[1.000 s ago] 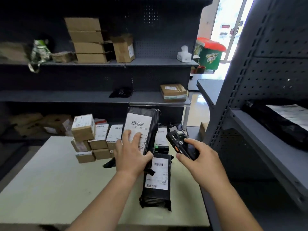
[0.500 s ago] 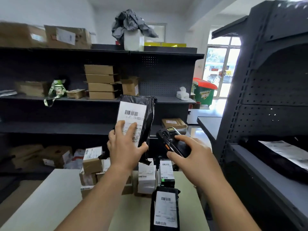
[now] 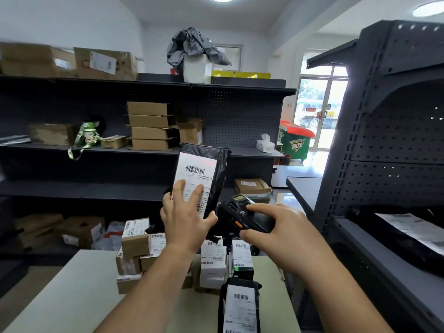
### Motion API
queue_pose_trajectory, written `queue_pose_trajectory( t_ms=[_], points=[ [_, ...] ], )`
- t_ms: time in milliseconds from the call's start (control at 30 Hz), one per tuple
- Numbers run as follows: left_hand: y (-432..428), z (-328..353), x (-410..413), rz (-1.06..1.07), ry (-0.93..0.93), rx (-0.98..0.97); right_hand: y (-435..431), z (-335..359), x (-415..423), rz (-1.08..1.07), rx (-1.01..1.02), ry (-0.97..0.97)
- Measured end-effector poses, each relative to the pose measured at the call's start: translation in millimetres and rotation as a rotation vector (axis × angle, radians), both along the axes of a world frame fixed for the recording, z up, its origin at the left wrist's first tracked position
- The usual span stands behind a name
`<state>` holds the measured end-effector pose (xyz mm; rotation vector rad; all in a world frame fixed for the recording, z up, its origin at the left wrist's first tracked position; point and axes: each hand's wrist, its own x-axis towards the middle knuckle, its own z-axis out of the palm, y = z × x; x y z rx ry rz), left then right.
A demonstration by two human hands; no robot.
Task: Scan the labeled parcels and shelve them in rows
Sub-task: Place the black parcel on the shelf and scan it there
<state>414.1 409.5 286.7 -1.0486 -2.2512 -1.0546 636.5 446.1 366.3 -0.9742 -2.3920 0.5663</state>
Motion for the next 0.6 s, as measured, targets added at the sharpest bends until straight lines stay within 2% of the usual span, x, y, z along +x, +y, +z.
queue_pose_trajectory(
  t_ms=[400,600],
  points=[
    [5,-8,9,0.064,0.065,-0.002,7,3,16,0.066,-0.032,-0.066],
    [-12,-10,23,0.026,0.001,0.006,15,-13,23,0.07,0.006,0.018]
  ],
)
